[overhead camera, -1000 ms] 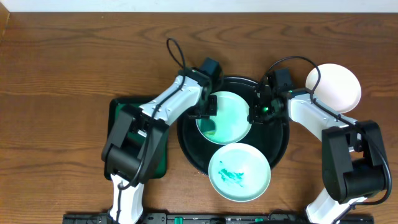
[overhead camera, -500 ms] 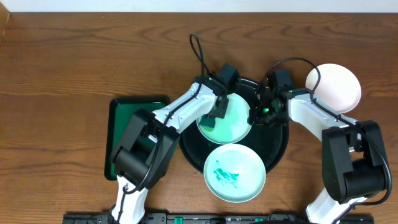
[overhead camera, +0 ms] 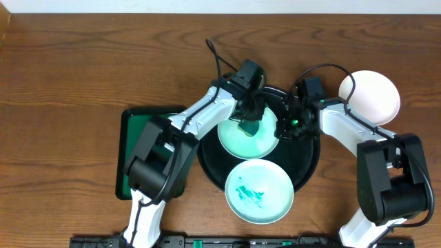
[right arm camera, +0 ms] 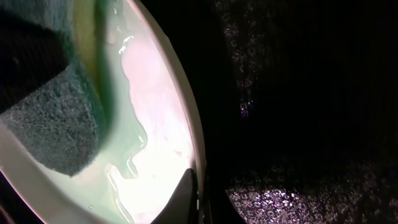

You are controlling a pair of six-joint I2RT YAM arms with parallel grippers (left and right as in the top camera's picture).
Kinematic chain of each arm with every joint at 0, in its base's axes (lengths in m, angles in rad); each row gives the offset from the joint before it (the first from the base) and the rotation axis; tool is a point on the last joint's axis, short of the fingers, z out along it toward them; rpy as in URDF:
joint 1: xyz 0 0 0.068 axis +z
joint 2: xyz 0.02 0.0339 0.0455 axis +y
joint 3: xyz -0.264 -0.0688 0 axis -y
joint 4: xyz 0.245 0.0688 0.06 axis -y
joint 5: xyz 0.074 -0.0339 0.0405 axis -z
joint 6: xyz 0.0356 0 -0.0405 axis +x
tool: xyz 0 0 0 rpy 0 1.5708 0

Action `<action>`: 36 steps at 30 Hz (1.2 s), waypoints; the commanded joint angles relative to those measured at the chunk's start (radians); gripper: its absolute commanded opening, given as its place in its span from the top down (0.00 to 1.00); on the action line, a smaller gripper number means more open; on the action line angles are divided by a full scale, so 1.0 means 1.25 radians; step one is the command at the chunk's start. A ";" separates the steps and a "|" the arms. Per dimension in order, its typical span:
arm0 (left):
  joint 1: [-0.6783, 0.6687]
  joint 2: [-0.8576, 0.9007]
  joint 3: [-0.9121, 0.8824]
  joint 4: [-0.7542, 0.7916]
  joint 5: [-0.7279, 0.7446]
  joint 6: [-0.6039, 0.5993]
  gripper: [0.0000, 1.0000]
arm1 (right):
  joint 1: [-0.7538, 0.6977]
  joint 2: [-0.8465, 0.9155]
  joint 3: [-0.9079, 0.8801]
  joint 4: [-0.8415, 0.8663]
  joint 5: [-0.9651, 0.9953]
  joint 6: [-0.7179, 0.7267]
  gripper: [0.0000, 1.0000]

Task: Clean dirty plates on tray and stack at the side
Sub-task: 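Scrub the mint plate with the sponge while the right gripper holds its rim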

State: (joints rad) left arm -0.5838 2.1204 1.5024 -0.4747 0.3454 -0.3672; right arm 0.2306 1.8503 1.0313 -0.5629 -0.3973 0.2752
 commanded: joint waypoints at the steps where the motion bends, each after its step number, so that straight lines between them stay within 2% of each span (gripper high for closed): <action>1: 0.026 0.042 0.027 0.040 0.184 -0.135 0.93 | 0.002 0.009 -0.001 -0.008 0.027 -0.017 0.98; 5: 0.052 0.067 0.027 0.081 0.263 -0.228 0.93 | 0.002 0.009 -0.001 -0.006 0.027 -0.014 0.99; 11: 0.089 0.092 0.026 0.052 0.245 -0.280 0.93 | 0.002 0.009 -0.001 -0.011 0.028 -0.015 0.98; 14: 0.116 0.100 0.025 -0.017 0.180 -0.281 0.93 | 0.002 0.009 -0.001 -0.013 0.028 -0.015 0.98; 21: 0.175 0.101 0.022 -0.177 0.049 -0.165 0.93 | 0.002 0.009 -0.001 -0.012 0.027 -0.014 0.99; 26: 0.206 0.101 0.021 -0.249 -0.084 -0.147 0.93 | 0.002 0.009 -0.001 -0.015 0.027 -0.014 0.99; 36: 0.218 0.100 0.021 -0.381 -0.382 -0.192 0.93 | 0.002 0.009 -0.001 -0.017 0.031 -0.006 0.99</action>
State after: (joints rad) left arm -0.3794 2.1719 1.5829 -0.8925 0.3626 -0.5499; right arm 0.2363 1.8503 1.0393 -0.5568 -0.4141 0.2775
